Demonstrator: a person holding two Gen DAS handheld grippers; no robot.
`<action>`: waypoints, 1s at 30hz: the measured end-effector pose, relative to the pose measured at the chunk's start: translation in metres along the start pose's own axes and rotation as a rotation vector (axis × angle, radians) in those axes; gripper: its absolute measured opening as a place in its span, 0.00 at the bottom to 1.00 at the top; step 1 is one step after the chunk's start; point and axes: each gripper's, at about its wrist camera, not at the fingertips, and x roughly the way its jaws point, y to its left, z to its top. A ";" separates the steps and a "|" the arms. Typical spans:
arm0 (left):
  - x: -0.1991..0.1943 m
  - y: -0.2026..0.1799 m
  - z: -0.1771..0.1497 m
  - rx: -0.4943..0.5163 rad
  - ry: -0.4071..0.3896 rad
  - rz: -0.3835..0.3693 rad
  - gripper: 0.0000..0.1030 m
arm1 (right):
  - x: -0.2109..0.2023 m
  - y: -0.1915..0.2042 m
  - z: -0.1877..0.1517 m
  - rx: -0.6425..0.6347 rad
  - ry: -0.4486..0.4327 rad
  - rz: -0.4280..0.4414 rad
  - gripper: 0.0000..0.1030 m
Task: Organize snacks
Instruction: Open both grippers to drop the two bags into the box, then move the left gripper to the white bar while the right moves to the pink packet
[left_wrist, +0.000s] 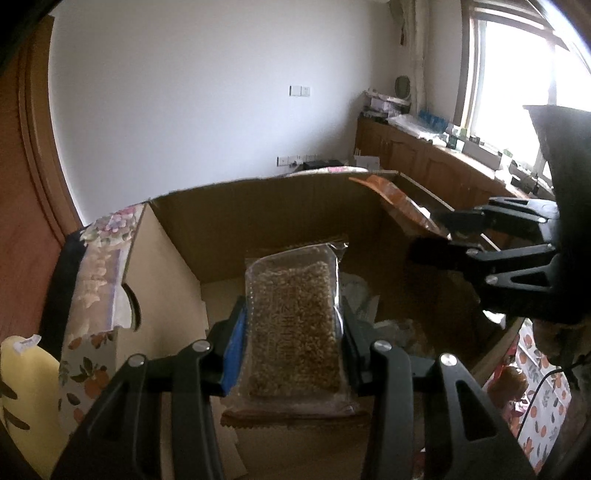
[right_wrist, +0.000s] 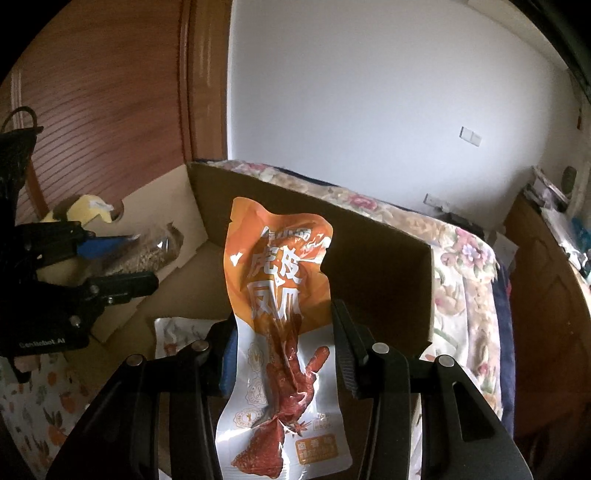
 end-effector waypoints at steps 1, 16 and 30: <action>0.001 -0.001 -0.001 -0.003 0.007 0.000 0.43 | 0.000 0.001 -0.001 -0.001 0.006 0.001 0.44; -0.026 -0.007 -0.004 0.016 -0.014 0.013 0.48 | -0.023 -0.021 -0.005 0.092 -0.003 0.039 0.68; -0.057 -0.018 0.001 0.010 -0.061 0.010 0.49 | -0.099 -0.009 -0.026 0.064 -0.077 0.047 0.74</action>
